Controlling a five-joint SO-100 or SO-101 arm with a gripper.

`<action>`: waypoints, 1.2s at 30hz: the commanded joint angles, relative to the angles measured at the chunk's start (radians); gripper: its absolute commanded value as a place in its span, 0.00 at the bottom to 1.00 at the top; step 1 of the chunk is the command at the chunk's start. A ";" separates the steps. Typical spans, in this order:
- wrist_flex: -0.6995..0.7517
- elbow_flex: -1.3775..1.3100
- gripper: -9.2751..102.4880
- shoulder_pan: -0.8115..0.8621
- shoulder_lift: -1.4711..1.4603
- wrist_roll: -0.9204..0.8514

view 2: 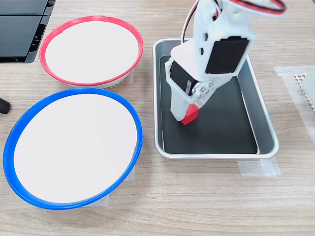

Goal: Move two blocks tray to matching dishes

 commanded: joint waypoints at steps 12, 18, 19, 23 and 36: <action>0.212 -0.606 0.08 0.245 0.000 -0.069; -0.156 -0.572 0.08 0.360 -0.241 -0.213; -0.178 -0.583 0.08 0.362 -0.279 -0.232; -0.247 -0.611 0.23 0.354 -0.365 -0.255; 0.382 -0.531 0.08 0.344 0.011 -0.503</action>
